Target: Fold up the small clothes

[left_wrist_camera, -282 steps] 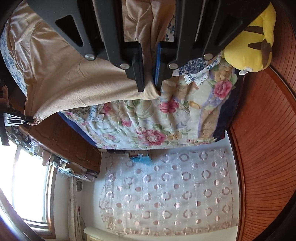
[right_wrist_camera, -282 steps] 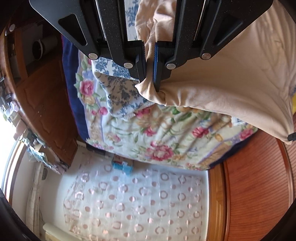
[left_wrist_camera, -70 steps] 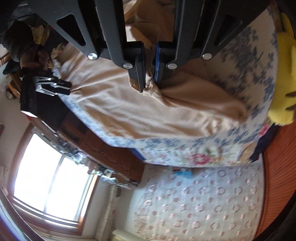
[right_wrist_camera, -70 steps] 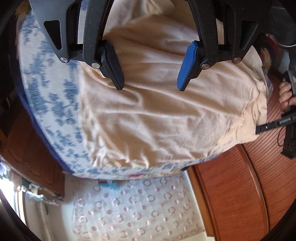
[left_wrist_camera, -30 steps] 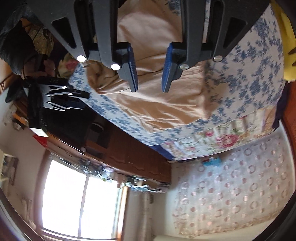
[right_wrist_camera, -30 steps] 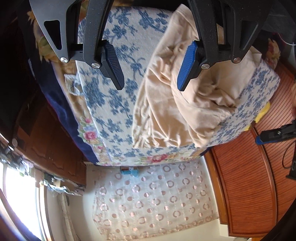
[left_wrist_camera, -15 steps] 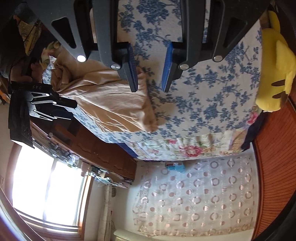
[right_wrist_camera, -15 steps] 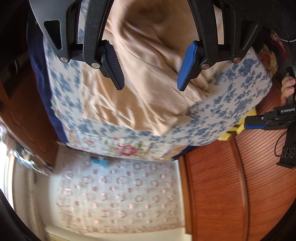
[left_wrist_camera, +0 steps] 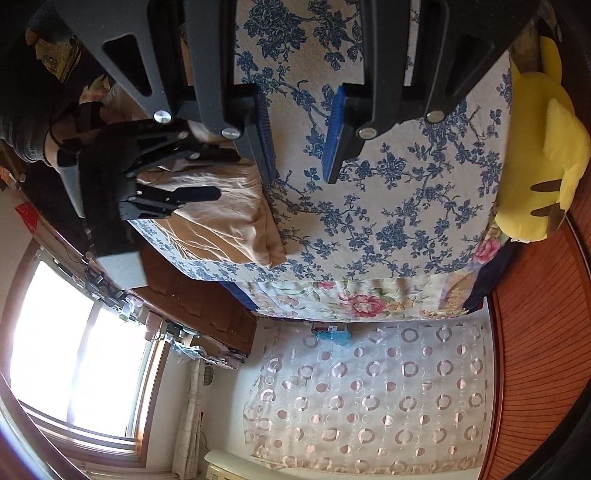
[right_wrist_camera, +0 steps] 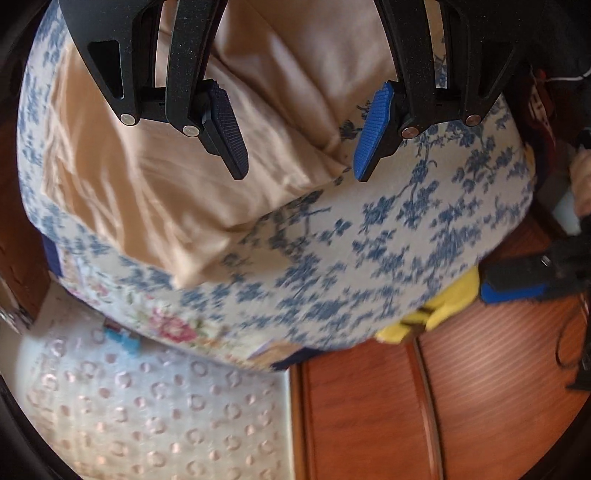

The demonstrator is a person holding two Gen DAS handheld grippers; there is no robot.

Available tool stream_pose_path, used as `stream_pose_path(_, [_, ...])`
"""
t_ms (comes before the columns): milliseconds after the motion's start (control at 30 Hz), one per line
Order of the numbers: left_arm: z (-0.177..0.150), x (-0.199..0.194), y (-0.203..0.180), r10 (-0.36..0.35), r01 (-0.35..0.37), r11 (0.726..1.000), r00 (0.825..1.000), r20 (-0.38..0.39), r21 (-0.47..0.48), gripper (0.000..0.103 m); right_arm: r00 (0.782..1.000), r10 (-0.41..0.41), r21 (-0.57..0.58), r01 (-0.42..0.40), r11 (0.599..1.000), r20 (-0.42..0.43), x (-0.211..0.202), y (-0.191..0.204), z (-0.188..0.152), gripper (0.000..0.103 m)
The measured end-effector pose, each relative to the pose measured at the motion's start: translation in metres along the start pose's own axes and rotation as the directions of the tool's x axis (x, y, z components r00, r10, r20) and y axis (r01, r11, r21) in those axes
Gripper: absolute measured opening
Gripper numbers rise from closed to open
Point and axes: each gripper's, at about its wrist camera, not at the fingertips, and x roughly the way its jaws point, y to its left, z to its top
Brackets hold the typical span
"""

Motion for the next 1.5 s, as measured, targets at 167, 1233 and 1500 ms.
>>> stream_pose_path(167, [-0.006,0.005,0.001,-0.007,0.007,1.0,1.0,-0.012,-0.008,0.024,0.995,-0.033,-0.086,0.025,0.996,-0.098,0.029,0.012,-0.007,0.061])
stream_pose_path(1233, [-0.019,0.03,-0.025,-0.066,0.068,0.997,0.995,-0.078,0.025,0.024,0.85,-0.526,0.214,0.513,0.831,0.007,-0.065,-0.216,0.027,0.005])
stream_pose_path(1500, [-0.024,0.038,-0.04,-0.09,0.096,0.994,0.99,-0.108,0.051,0.024,0.855,-0.515,0.267,0.511,0.817,-0.06,-0.071,-0.237,-0.015,0.037])
